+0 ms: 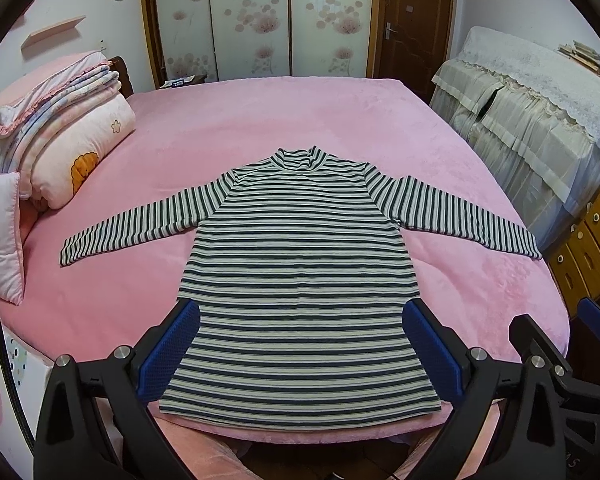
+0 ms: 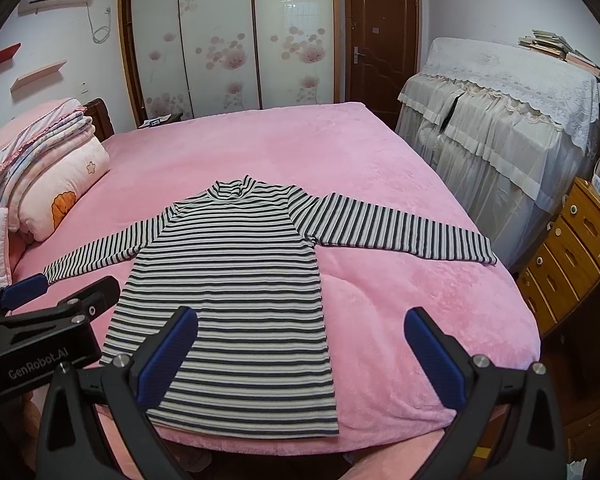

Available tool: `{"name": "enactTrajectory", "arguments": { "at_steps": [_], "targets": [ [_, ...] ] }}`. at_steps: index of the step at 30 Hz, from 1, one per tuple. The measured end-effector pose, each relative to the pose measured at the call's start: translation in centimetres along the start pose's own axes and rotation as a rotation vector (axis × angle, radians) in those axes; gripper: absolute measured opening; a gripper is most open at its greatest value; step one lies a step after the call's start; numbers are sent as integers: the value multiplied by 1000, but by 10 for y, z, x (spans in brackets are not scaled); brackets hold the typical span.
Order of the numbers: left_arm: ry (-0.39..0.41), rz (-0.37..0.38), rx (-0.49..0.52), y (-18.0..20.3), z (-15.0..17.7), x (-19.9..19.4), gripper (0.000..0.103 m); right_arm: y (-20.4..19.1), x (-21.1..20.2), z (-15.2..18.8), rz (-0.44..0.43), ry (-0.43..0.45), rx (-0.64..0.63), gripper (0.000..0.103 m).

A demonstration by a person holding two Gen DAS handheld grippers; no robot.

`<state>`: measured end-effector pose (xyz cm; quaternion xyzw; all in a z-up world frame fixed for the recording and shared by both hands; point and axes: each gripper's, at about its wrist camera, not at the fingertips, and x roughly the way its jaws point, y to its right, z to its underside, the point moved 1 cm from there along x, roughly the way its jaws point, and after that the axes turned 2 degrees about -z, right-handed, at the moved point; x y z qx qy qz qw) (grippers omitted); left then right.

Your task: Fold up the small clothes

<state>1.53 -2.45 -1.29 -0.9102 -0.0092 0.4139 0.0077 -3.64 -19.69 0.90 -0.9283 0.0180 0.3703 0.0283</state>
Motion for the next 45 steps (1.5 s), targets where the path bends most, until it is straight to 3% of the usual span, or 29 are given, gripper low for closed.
{"name": "enactTrajectory", "arguments": {
  "at_steps": [5, 17, 45],
  "targets": [
    [-4, -13, 3, 2, -3, 1, 100, 2, 3, -2, -8, -4, 2, 103],
    [25, 34, -46, 1, -3, -2, 101, 5, 3, -2, -25, -5, -10, 103],
    [48, -31, -8, 4, -11, -15, 101, 12, -8, -13, -12, 40, -47, 103]
  ]
}}
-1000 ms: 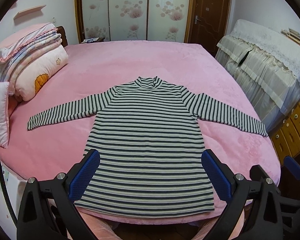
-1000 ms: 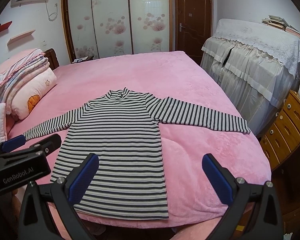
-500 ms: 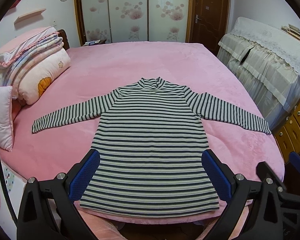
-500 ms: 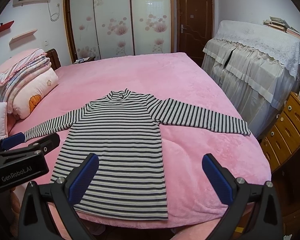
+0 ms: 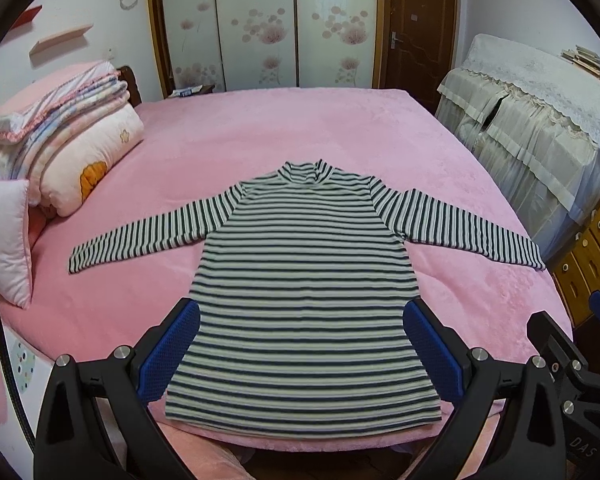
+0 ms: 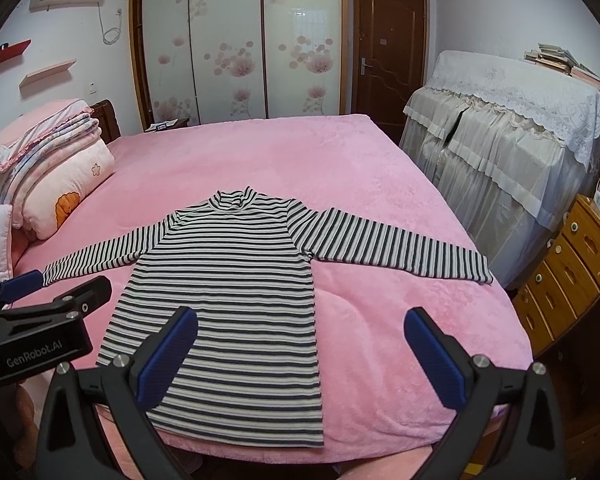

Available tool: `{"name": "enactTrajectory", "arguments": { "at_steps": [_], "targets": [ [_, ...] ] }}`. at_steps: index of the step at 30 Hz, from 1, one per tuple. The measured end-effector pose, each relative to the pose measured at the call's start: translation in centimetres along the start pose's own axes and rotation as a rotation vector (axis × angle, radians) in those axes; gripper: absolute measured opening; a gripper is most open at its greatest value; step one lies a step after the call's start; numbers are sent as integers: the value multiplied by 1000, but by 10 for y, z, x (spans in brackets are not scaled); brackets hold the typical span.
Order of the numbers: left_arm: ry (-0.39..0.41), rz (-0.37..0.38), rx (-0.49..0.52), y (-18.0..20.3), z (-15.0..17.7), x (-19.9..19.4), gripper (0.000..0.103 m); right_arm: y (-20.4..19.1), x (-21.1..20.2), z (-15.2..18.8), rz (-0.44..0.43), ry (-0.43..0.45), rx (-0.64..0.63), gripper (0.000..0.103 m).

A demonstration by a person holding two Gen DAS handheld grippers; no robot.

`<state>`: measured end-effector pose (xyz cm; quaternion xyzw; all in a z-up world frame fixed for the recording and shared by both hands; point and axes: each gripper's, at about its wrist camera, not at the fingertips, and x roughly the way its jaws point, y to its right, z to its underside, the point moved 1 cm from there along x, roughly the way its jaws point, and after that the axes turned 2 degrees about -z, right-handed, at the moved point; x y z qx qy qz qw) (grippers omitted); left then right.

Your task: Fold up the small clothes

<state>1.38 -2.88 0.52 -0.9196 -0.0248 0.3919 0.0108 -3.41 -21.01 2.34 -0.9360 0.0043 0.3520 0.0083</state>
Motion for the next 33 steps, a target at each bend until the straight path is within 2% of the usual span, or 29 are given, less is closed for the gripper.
{"name": "enactTrajectory", "arguments": {
  "at_steps": [9, 20, 24, 30, 33],
  "targets": [
    [-13, 47, -2, 6, -16, -4, 101, 7, -9, -17, -33, 28, -8, 103],
    [-22, 86, 48, 37, -36, 4, 102, 31, -10, -38, -41, 63, -1, 103],
    [-20, 86, 85, 58, -47, 14, 102, 48, -8, -44, -19, 81, 14, 103],
    [18, 86, 129, 94, -70, 27, 101, 90, -6, -59, 43, 131, 51, 103],
    [52, 61, 179, 122, -84, 34, 101, 114, -5, -66, 93, 156, 64, 103]
  ]
}}
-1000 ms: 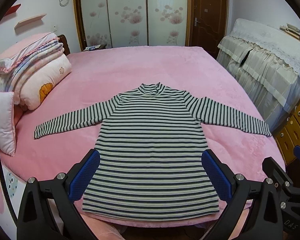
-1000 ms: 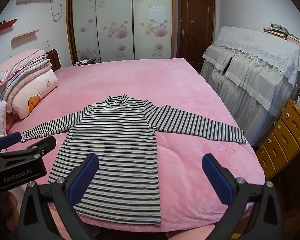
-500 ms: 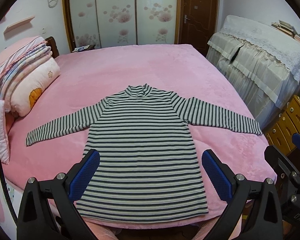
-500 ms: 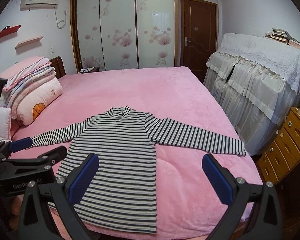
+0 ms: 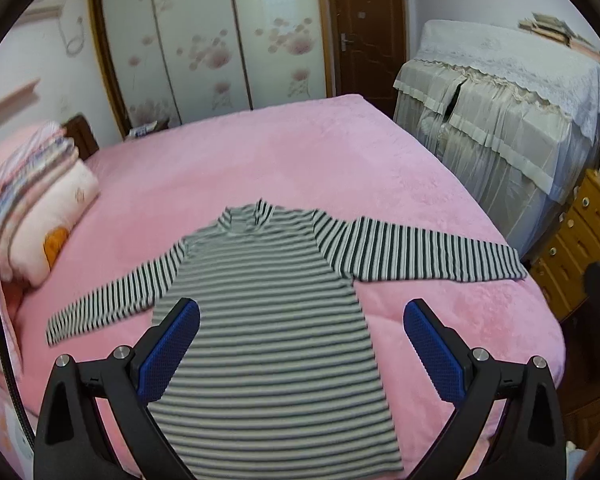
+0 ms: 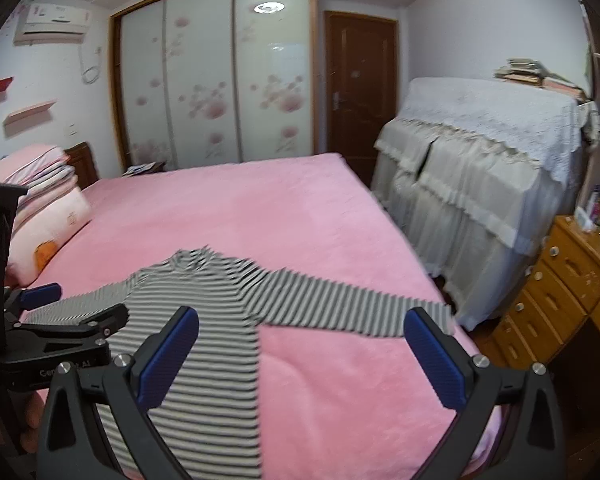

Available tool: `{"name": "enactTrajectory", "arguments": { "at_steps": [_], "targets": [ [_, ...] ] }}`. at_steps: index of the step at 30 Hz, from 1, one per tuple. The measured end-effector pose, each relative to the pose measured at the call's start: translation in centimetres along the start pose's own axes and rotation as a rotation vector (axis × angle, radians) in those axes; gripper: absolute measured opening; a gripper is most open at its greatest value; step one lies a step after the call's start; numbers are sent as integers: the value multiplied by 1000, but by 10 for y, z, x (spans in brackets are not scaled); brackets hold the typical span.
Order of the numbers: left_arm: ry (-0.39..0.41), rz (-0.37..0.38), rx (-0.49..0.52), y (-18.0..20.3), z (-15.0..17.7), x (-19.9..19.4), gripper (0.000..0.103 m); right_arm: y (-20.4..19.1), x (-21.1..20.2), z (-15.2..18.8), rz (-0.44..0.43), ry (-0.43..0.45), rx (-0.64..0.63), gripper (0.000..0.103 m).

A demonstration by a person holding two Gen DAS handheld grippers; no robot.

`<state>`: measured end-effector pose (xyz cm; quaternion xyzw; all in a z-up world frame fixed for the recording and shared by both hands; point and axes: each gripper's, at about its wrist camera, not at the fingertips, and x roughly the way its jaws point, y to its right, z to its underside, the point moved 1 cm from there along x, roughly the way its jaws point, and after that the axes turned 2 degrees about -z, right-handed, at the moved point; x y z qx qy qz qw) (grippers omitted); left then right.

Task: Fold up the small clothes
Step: 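Move the right tool toward the cuff of one striped sleeve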

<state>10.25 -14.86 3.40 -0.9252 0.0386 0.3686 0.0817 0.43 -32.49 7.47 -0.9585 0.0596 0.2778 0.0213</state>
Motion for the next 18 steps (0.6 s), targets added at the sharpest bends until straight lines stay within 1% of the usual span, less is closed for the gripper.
{"name": "enactTrajectory", "arguments": {
  "at_steps": [3, 8, 12, 15, 18],
  "targets": [
    [12, 6, 27, 21, -17, 11, 102, 25, 9, -11, 50, 16, 20, 103],
    [32, 10, 58, 58, -50, 39, 101, 74, 35, -24, 128, 10, 68, 98],
    [52, 26, 86, 93, -69, 72, 102, 117, 64, -27, 189, -20, 108, 93],
    [67, 30, 103, 118, -77, 97, 102, 148, 82, -26, 220, -43, 131, 92],
    [83, 27, 123, 151, -80, 131, 102, 182, 108, -21, 251, -88, 161, 89]
  ]
}}
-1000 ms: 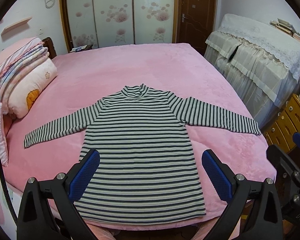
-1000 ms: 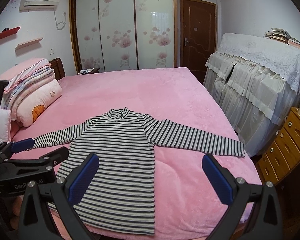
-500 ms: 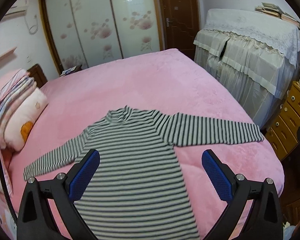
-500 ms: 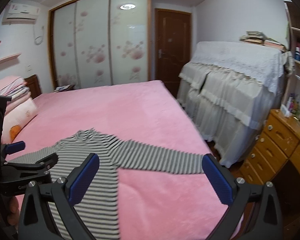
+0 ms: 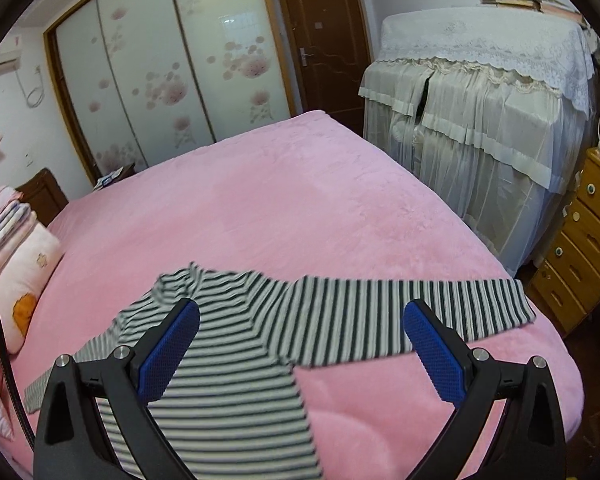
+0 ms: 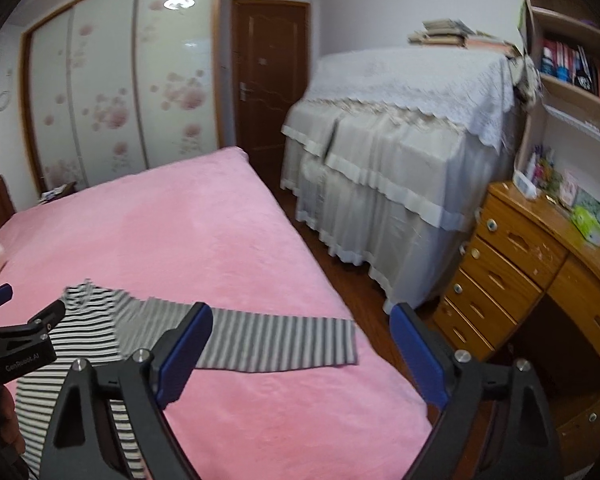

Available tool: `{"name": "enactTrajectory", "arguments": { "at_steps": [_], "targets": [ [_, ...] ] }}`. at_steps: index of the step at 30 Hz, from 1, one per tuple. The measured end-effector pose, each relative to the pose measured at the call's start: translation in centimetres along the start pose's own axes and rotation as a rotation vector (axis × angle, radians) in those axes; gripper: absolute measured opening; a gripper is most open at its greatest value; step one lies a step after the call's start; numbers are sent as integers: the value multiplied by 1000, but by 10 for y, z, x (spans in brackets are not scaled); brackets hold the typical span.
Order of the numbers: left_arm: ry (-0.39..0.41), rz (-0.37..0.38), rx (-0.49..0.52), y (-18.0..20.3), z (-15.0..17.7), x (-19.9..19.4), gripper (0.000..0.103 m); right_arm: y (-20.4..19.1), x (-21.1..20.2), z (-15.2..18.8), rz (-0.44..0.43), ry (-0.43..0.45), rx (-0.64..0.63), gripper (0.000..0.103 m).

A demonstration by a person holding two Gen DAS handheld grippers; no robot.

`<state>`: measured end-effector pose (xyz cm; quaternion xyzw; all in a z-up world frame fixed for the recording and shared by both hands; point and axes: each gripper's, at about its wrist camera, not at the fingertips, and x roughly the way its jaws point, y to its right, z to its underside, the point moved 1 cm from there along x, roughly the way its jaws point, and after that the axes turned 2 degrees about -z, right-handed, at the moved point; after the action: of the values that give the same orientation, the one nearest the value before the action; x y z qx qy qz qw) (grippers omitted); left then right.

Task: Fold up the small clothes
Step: 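Move the right tool toward the cuff of one striped sleeve, then close the right tool on the sleeve cuff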

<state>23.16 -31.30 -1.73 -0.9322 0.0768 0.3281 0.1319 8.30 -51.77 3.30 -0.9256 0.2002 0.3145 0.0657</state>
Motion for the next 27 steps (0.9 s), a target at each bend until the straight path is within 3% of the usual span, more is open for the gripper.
{"name": "enactTrajectory", "arguments": {
  "at_steps": [8, 13, 20, 27],
  "targets": [
    [-76, 73, 20, 82, 15, 90, 101, 52, 85, 27, 36, -152, 83, 86],
    [-179, 72, 39, 129, 46, 150, 101, 86, 147, 64, -7, -290, 192, 72],
    [-225, 78, 33, 165, 82, 191, 101, 112, 194, 122, -141, -410, 385, 66],
    [-254, 96, -30, 180, 95, 209, 101, 105, 221, 143, -219, -454, 476, 66]
  ]
}}
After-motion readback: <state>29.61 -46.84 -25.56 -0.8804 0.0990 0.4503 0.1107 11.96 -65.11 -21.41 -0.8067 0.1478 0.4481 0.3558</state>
